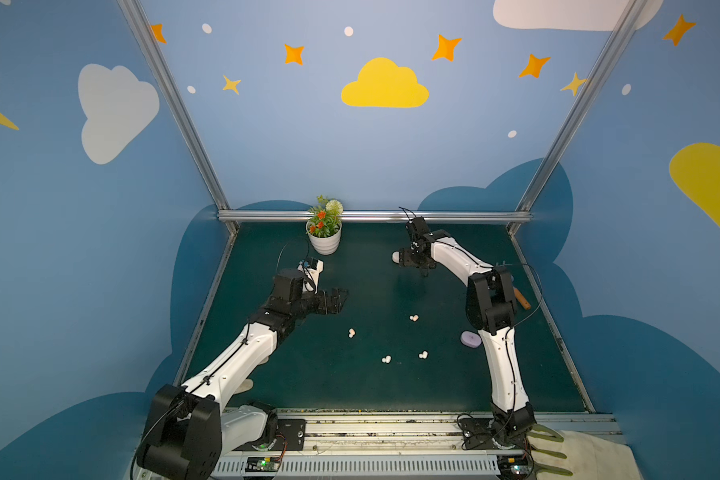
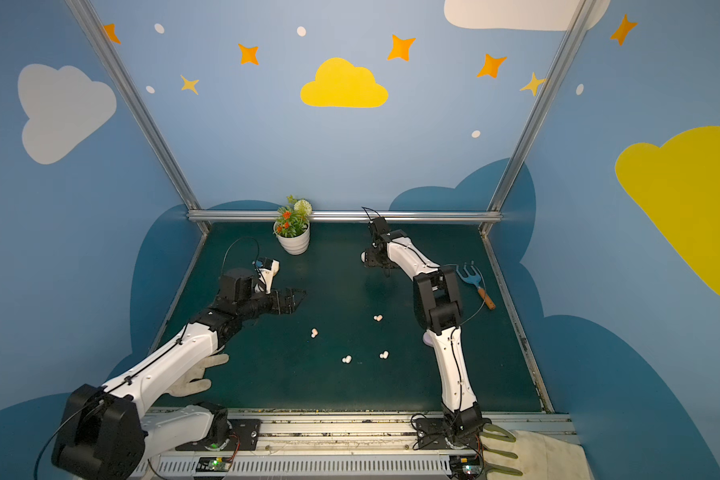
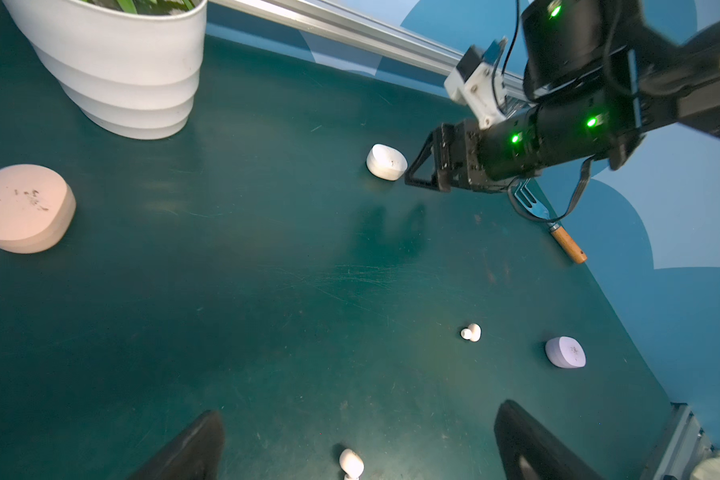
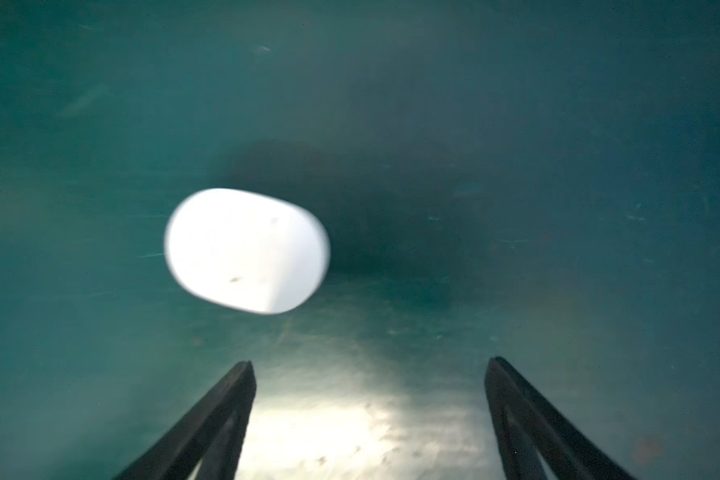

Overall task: Insert the wireless bluetooth earbuds into the charging case
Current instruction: 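Move the open right gripper over the white earbud case near the plant, then lower and close the right gripper on the white earbud case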

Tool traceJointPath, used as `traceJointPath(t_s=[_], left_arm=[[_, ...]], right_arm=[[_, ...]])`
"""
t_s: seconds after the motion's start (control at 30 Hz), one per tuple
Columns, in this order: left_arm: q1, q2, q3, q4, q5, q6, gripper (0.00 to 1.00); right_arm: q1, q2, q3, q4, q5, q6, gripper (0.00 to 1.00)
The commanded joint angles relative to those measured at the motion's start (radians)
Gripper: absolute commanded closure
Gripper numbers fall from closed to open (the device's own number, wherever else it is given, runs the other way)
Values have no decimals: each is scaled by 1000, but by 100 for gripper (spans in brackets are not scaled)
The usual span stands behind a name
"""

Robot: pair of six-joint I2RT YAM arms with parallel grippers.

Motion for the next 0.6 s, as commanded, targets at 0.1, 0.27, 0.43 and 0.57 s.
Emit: traceJointPath(t_s=[0.1,0.27,0.43,0.57], left_arm=[[4,-3,14,20,14,0,0],[4,-6,13,18,10,4,0],[6,-3,14,18,9,5,0],[7,-4,13,16,10,5,0]], right_arm=[[12,36,99,-15,-46,67,12],[15,98,170,-15,-40,93,12],[18,150,226,-9,-33,103,12],[24,198,284,-15,-30,103,12]])
